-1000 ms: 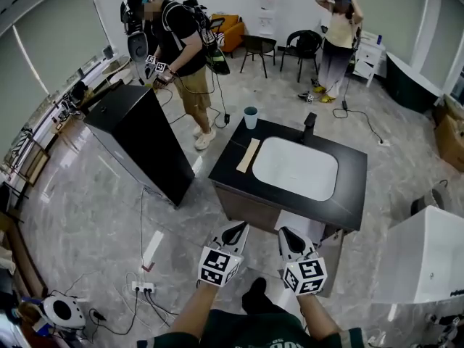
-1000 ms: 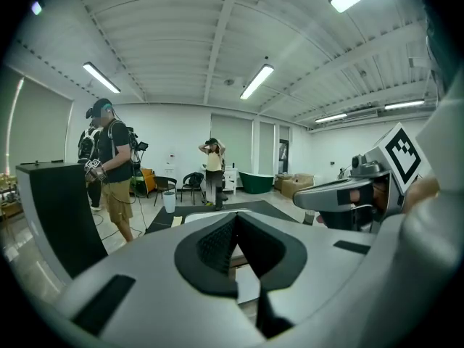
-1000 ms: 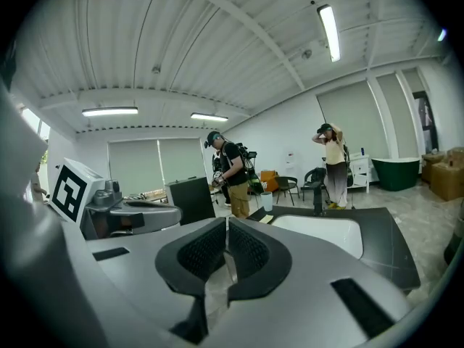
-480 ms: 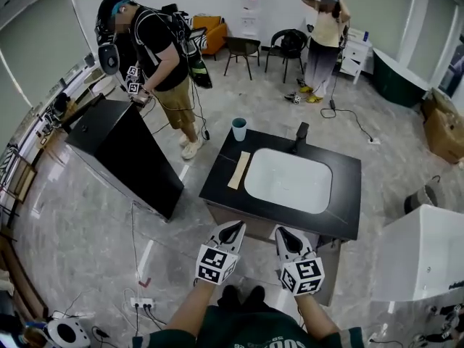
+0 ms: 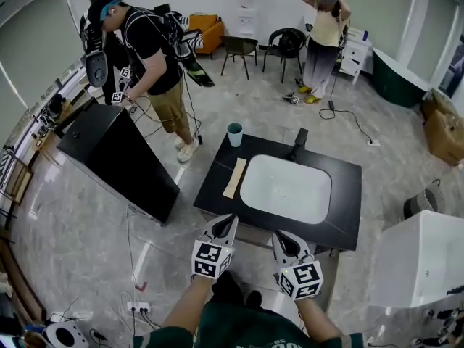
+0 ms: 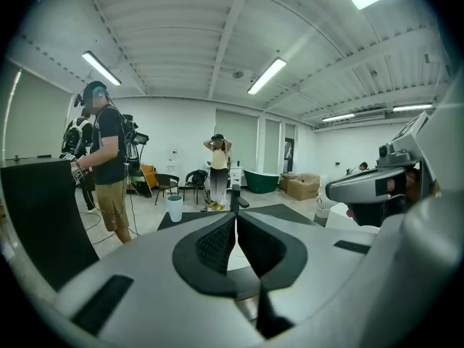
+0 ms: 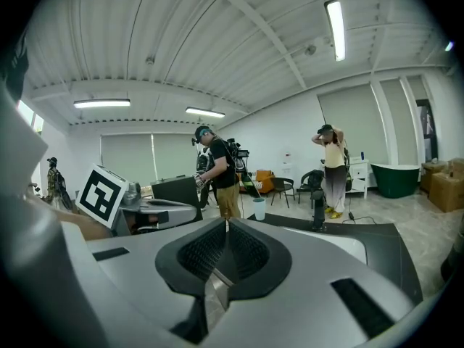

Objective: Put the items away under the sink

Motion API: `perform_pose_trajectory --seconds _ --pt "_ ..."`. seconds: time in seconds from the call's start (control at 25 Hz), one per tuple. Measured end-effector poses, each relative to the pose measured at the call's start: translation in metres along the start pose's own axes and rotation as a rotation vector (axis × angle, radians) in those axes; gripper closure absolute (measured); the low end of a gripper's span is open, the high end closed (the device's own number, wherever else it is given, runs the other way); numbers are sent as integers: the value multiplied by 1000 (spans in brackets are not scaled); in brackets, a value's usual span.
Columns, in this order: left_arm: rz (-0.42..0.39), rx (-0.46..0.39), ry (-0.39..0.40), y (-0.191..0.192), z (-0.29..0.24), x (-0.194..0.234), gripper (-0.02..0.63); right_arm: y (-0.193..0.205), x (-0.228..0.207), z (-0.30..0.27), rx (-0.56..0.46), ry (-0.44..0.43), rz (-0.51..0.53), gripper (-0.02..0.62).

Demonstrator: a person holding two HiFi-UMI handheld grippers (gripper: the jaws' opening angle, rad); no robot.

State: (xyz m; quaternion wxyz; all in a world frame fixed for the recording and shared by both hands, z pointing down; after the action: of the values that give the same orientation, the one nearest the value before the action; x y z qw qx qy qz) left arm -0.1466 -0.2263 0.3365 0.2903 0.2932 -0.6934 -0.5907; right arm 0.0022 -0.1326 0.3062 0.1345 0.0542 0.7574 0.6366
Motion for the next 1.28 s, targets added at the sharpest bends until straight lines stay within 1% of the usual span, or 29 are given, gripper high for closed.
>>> perform_pose_trajectory --seconds 0.2,0.36,0.6,0.76,0.92,1.0,1.12,1.24,1.28 --pt "-7 -28 -14 -3 -46 41 594 -3 -16 -52 0 -1 10 552" --pt "-23 -30 6 -6 -93 82 594 -10 -32 -109 3 17 15 552" --pt "-37 -2 39 -4 -160 155 594 -24 -54 -203 14 63 0 552" --pt "-33 16 59 1 -195 189 591 -27 -68 -251 32 84 -10 552" --pt "-23 50 81 9 -225 219 565 -27 -76 -290 52 96 -4 552" --pt "-11 52 74 13 -240 232 534 -28 -81 -306 63 99 -3 552" --pt "12 79 81 23 -266 242 441 -31 -91 -324 77 105 -6 552" --pt "20 130 99 45 -287 250 379 -24 -95 -334 83 127 -30 552" --pt "16 137 95 50 -294 254 340 -21 -95 -336 84 135 -37 552"
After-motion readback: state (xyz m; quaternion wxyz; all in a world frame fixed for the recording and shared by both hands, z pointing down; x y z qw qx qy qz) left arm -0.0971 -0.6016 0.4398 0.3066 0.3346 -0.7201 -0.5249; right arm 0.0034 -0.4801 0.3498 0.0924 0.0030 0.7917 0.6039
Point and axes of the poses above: the fingertips, and each gripper's own axes: z backward along the fingers, x to its left, y out of its underside, the point moved 5 cm from there along z, backward along the fingers, and after that the axes turned 8 degrees about -x, right-handed, at the moved point
